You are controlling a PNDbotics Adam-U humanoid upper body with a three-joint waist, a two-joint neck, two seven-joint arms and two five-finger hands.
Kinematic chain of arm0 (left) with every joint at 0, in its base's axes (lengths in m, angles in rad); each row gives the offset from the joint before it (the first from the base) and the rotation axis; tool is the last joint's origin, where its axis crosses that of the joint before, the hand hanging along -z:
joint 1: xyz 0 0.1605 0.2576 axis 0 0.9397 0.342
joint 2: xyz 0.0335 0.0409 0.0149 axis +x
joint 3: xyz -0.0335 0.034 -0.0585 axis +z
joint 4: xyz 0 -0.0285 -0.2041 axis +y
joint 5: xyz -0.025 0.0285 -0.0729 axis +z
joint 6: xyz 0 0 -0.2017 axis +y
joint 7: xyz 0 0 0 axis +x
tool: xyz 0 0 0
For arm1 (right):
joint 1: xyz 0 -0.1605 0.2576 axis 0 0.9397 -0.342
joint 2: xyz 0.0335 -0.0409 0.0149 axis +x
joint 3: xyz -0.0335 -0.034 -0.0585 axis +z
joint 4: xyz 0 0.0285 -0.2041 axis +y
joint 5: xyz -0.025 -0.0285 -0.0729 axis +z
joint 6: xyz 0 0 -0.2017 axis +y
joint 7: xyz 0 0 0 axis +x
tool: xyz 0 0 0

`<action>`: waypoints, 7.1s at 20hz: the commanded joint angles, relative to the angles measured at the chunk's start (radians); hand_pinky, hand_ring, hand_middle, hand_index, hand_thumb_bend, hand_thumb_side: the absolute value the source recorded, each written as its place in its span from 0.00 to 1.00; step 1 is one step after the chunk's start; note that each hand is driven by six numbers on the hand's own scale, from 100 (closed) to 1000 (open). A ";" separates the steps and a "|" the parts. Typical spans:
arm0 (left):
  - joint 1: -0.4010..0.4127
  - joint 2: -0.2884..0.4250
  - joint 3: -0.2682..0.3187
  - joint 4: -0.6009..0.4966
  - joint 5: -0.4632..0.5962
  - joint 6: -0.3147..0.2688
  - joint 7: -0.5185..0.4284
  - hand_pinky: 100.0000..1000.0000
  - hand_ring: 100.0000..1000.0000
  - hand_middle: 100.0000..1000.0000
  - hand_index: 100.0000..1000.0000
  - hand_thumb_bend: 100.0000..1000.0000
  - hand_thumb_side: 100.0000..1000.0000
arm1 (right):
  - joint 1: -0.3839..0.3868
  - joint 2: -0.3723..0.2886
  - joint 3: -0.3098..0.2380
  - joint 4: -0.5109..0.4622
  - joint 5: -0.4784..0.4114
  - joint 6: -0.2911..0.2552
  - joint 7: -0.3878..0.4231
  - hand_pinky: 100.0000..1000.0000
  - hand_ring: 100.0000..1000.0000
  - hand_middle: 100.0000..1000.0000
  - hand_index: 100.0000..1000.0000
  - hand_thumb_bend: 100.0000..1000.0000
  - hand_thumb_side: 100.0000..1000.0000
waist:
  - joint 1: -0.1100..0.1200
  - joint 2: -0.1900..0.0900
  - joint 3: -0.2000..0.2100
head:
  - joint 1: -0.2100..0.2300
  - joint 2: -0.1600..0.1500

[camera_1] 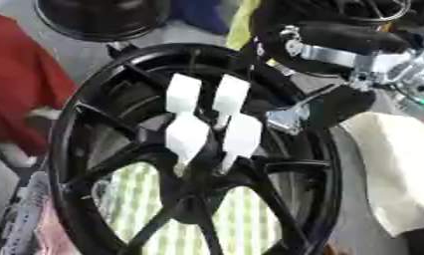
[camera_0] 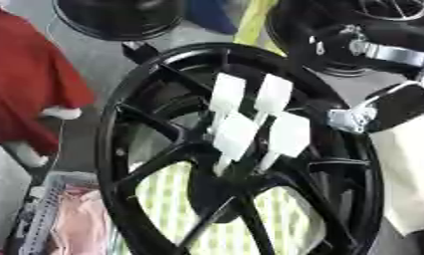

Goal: Pull the pin out of the wheel hub.

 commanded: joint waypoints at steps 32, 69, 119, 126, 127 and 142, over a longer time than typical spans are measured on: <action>0.001 0.022 0.005 -0.020 0.010 0.014 0.000 0.94 0.67 0.63 0.79 0.00 0.69 | 0.161 -0.083 -0.009 -0.012 -0.025 -0.039 -0.020 0.75 0.77 0.70 0.85 0.22 0.49 | 0.005 -0.048 -0.018 | 0.000 0.023; -0.009 0.021 0.003 -0.020 0.008 0.022 0.001 0.94 0.67 0.63 0.79 0.00 0.69 | 0.128 -0.022 0.077 -0.012 0.046 0.131 -0.074 0.75 0.75 0.67 0.83 0.22 0.50 | -0.014 -0.040 -0.001 | -0.005 0.059; -0.007 0.012 0.011 -0.020 -0.007 0.030 0.019 0.95 0.68 0.63 0.79 0.00 0.70 | 0.106 0.006 0.099 -0.012 -0.187 0.176 -0.180 0.50 0.50 0.26 0.42 0.00 0.00 | -0.024 -0.038 0.013 | -0.009 0.049; -0.005 0.014 0.014 -0.020 -0.006 0.032 0.026 0.95 0.68 0.62 0.79 0.00 0.70 | 0.078 -0.007 0.069 -0.012 -0.252 0.186 -0.171 0.45 0.47 0.21 0.31 0.00 0.00 | -0.024 -0.048 0.010 | -0.012 0.045; -0.005 0.015 0.014 -0.020 -0.005 0.032 0.027 0.95 0.68 0.62 0.79 0.00 0.70 | 0.073 -0.009 0.063 -0.012 -0.264 0.188 -0.168 0.45 0.46 0.20 0.31 0.00 0.00 | -0.024 -0.049 0.010 | -0.012 0.044; 0.009 0.022 0.022 -0.020 -0.012 0.035 0.032 0.95 0.68 0.62 0.79 0.00 0.70 | 0.006 -0.077 -0.142 -0.012 -0.446 0.231 -0.152 0.39 0.44 0.17 0.26 0.00 0.00 | -0.028 -0.059 -0.013 | 0.005 0.035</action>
